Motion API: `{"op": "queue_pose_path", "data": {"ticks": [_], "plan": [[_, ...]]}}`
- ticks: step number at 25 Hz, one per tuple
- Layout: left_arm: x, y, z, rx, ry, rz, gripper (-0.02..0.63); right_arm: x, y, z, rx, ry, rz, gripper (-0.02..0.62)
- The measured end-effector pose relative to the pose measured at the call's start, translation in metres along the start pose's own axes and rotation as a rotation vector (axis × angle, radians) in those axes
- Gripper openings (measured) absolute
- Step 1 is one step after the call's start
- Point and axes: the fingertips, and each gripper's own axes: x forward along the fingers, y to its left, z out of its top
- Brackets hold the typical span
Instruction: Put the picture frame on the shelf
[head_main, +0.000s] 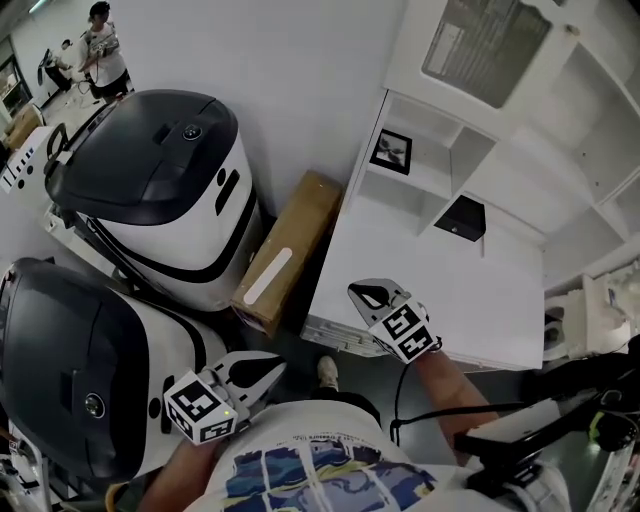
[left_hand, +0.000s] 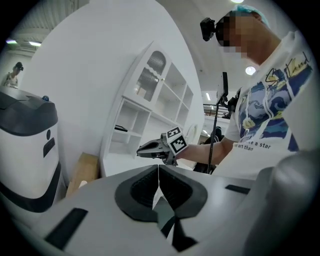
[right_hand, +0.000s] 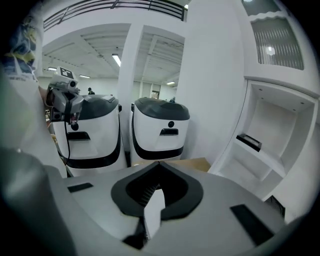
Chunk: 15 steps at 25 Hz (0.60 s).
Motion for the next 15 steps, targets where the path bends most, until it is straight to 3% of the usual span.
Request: {"op": "queue_pose_path", "data": {"ticks": [15], "plan": [[-0.048,-0.031,-0.038,0.032,0.032,-0.080,0.014,-0.042,0.138,-0.015,0.155,-0.043,-0.023,0.025]]}}
